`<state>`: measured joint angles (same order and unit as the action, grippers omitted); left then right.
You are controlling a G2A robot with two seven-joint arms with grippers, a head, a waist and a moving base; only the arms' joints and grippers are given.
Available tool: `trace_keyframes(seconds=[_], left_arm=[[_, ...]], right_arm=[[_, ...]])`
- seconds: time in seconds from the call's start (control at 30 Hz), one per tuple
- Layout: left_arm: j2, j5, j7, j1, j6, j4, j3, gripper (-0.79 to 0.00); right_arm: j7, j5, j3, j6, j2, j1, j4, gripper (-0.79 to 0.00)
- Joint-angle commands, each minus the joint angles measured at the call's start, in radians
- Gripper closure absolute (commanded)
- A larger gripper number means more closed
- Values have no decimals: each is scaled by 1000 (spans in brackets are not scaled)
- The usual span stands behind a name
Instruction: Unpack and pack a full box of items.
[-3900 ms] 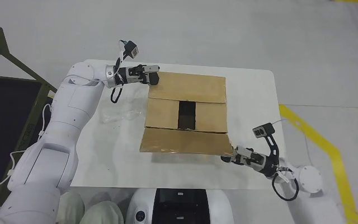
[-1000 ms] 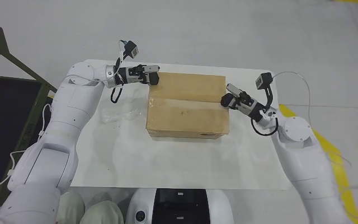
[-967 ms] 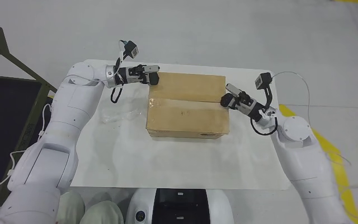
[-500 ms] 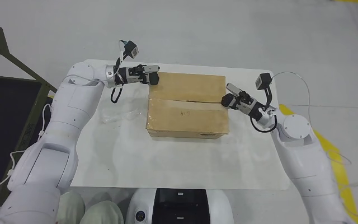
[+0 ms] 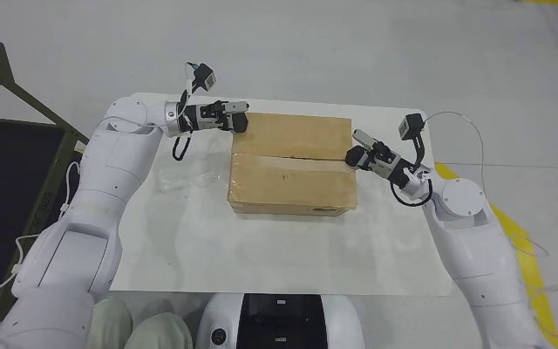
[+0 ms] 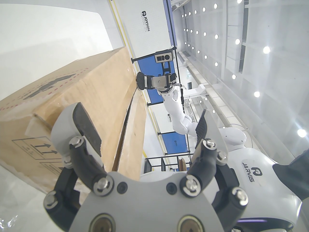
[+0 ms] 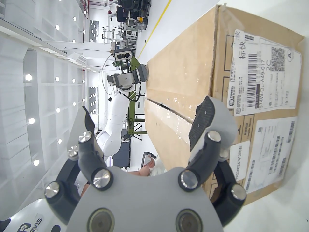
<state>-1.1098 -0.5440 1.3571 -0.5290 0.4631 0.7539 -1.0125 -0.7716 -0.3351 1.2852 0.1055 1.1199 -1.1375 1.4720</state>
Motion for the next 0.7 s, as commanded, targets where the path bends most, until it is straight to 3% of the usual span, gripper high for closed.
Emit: trace_keyframes(seconds=[0.0,0.3,0.47,0.67], left_arm=[[0,0,0,0,0,0,0,-785],[0,0,0,0,0,0,0,-785],[15,2,-62,-41,-15,102,-41,-785],[58,4,-115,-134,-39,247,-158,-785]], right_arm=[[0,0,0,0,0,0,0,-785],[0,0,0,0,0,0,0,-785],[0,0,0,0,0,0,0,-785],[0,0,0,0,0,0,0,-785]])
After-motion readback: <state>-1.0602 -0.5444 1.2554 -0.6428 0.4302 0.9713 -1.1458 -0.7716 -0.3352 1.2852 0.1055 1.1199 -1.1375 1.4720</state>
